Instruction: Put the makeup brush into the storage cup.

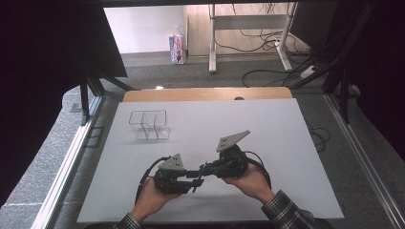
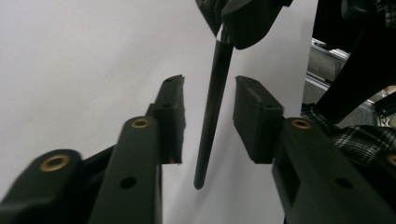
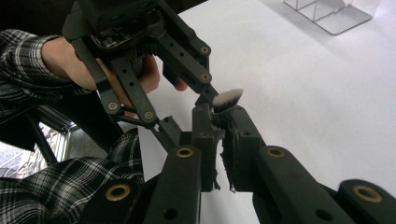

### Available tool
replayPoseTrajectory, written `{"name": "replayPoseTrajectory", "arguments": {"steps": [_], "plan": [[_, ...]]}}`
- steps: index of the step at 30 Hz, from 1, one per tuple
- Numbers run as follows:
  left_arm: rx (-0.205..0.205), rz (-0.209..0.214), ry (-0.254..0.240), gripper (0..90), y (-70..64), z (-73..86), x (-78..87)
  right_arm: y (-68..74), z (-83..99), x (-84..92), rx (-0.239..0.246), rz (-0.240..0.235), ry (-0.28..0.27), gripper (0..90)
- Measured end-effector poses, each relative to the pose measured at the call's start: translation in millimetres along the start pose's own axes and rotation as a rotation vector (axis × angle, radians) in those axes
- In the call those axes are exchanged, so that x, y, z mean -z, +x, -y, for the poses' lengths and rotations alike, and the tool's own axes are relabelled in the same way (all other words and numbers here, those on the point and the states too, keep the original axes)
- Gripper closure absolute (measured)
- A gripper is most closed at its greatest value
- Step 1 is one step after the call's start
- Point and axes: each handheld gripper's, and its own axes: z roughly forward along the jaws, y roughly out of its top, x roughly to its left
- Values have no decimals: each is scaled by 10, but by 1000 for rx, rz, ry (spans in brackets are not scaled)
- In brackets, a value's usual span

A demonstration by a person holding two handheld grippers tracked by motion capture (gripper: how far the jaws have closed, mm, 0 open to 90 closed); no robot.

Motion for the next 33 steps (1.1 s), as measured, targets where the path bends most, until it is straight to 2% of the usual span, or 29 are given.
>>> {"name": "replayPoseTrajectory", "arguments": {"steps": [3, 5, 9, 13, 15, 17, 20, 25, 28, 30, 33], "plan": [[-21, 3, 8, 815, -10, -2, -4, 10, -2, -17, -5, -8, 0, 832], [-51, -14, 21, 835, -42, -12, -3, 7, -4, -26, -9, -13, 1, 832], [-55, -17, 23, 840, -46, -14, 4, -5, 1, -25, -20, -18, -3, 812], [-59, -23, 39, 840, -31, -10, 10, -19, 2, -48, -31, 22, 4, 507], [-49, -27, 38, 840, -24, -4, 6, -34, 7, -55, -38, 44, -3, 400], [-42, -36, 43, 840, -5, 4, 13, -43, 13, -58, -39, 69, -18, 249], [-30, -50, 43, 839, 17, 14, 32, -54, 26, -55, -30, 133, -47, 101], [-5, -70, 35, 838, 49, 32, 60, -68, 57, -48, -17, 192, -41, 28], [-1, -84, 35, 838, 61, 41, 74, -75, 78, -37, -21, 199, -39, 0], [1, -90, 32, 838, 72, 42, 94, -86, 94, -24, -42, 193, -35, 0], [12, -101, 26, 837, 95, 53, 117, -91, 118, -10, -44, 202, -36, 2]]}}
